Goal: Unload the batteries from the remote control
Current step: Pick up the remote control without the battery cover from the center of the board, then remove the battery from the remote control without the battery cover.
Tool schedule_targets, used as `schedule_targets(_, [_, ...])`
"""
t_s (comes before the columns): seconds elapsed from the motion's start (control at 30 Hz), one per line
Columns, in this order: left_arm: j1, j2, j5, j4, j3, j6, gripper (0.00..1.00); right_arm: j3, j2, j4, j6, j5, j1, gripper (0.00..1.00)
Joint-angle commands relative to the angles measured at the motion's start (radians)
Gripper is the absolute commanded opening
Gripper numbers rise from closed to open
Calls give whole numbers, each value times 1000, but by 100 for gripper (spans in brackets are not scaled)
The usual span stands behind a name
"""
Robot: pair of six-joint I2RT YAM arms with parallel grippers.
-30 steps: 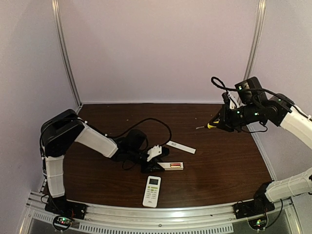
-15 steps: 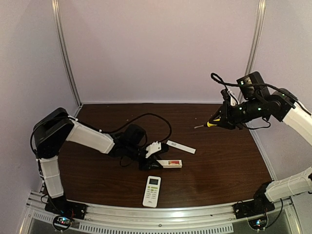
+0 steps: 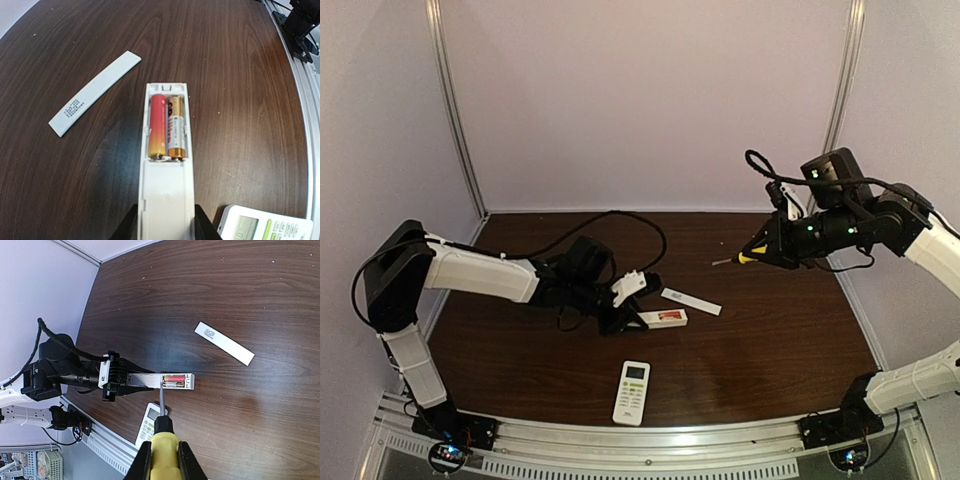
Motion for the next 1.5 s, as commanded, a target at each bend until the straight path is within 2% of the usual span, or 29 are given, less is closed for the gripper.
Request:
schedule_targets(0.0, [5, -48, -23, -43, 35, -29, 0, 22, -13, 17, 9, 85, 26, 0])
schedule_targets(0.57, [6, -122, -134, -17, 22, -4, 0, 20, -8, 22, 17, 90, 62, 0])
schedule_targets(1.1, [5, -176, -6, 17, -42, 132, 0, 30, 41, 51, 37, 99, 156, 0])
schedule_targets(1.47, [1, -180, -6, 6, -23, 142, 0, 46, 134, 57, 90, 105, 181, 0])
